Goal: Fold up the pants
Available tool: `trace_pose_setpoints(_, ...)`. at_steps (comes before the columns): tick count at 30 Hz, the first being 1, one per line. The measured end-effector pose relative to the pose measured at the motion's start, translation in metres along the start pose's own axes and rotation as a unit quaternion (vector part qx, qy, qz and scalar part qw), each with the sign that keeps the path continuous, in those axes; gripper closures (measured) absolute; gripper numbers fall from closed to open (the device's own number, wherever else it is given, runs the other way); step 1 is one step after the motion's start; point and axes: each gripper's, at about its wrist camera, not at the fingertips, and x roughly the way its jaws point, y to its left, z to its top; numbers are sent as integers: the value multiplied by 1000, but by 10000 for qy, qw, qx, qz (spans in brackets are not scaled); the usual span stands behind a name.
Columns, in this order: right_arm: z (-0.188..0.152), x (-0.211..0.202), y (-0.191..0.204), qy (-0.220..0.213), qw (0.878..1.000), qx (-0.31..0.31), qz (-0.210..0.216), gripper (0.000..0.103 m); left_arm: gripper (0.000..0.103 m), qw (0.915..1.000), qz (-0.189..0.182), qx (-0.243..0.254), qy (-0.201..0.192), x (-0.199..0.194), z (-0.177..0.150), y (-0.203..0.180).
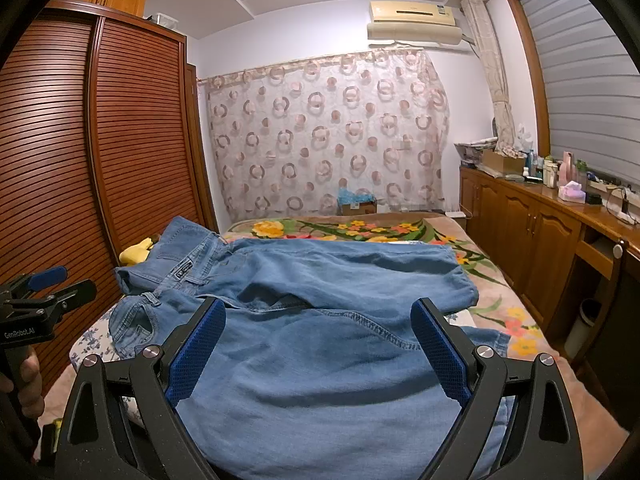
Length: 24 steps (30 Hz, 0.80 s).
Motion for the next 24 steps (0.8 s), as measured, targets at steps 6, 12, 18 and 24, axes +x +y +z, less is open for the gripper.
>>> trace_pose_setpoints(6, 1, 0, -1, -16, 10000, -2, 5, 9, 0, 10000, -1, 2, -3, 0, 0, 0)
trace_pose_setpoints(12, 1, 0, -1, -23, 10000, -4, 9, 9, 0, 10000, 0, 4, -8, 0, 0, 0)
trace_pose_setpoints(18, 2, 0, 0, -34, 10000, -2, 10, 9, 0, 10000, 0, 6, -11, 0, 0, 0)
trace_pose_setpoints(24, 2, -1, 0, -48, 10000, -5, 14, 9, 0, 10000, 3, 10, -14, 0, 0, 0)
